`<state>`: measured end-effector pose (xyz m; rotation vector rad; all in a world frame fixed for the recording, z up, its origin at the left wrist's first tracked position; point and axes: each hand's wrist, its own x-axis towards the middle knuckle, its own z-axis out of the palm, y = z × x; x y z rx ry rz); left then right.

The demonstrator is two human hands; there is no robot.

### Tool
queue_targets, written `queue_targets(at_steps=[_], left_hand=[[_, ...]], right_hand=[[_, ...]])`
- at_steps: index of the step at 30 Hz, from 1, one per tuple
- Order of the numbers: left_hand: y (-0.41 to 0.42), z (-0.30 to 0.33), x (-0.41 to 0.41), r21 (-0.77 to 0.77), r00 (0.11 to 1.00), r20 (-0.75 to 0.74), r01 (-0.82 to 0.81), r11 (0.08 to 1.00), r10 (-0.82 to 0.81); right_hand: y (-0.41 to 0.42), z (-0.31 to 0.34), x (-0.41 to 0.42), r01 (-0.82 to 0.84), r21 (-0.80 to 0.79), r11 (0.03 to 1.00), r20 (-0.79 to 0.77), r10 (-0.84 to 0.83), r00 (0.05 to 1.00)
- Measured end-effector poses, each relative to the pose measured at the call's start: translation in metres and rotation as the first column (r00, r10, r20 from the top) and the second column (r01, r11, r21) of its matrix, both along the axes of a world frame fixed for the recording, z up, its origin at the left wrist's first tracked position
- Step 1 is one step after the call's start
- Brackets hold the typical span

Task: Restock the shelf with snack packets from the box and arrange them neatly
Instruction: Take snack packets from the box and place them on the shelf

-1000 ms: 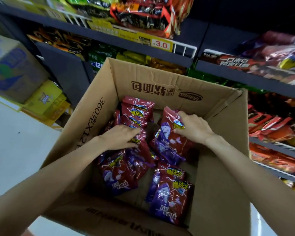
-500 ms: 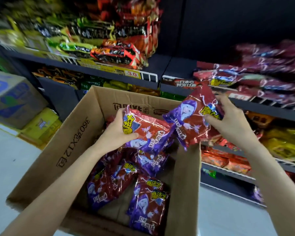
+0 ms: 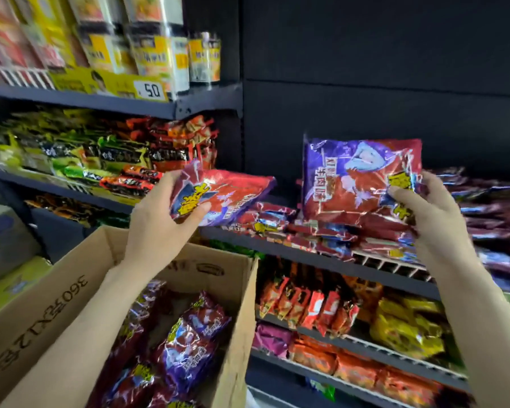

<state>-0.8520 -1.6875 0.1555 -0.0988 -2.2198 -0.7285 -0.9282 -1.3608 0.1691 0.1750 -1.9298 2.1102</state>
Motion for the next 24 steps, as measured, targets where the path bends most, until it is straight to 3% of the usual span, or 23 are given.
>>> queue_targets(at_steps=[3, 6, 10, 13, 15, 19, 24], left_hand=[[0.02, 0.017, -0.032, -0.153, 0.995, -0.08, -0.068, 0.986, 0.057], [0.029, 0.024, -0.072, -0.326, 0.987, -0.152, -0.105, 0.939, 0.057], [0.032, 0.026, -0.134, -0.403, 0.989, -0.145, -0.089, 0.911, 0.033], [0.034, 0.025, -0.175, -0.433, 0.99, -0.135, -0.092, 0.897, 0.037], [0.036, 0.024, -0.199, -0.443, 0.99, -0.138, -0.099, 0.891, 0.041], [0.041, 0.024, -0.237, -0.453, 0.981, -0.183, -0.149, 0.879, 0.072], [0.06, 0.022, -0.29, -0.499, 0.987, -0.16, -0.106, 0.86, 0.029]], right_hand=[[0.029, 0.017, -0.035, 0.063, 0.048, 0.997, -0.079, -0.059, 0.995], [0.043, 0.032, -0.075, 0.216, 0.288, 0.933, -0.25, -0.145, 0.957], [0.042, 0.045, -0.134, 0.445, 0.599, 0.665, -0.491, -0.133, 0.861], [0.028, 0.044, -0.178, 0.547, 0.756, 0.359, -0.58, -0.021, 0.815], [0.016, 0.04, -0.201, 0.522, 0.834, 0.177, -0.538, 0.054, 0.841], [-0.006, 0.021, -0.236, 0.399, 0.913, -0.083, -0.373, 0.22, 0.901], [-0.016, -0.018, -0.264, 0.267, 0.952, -0.152, -0.21, 0.309, 0.928]])
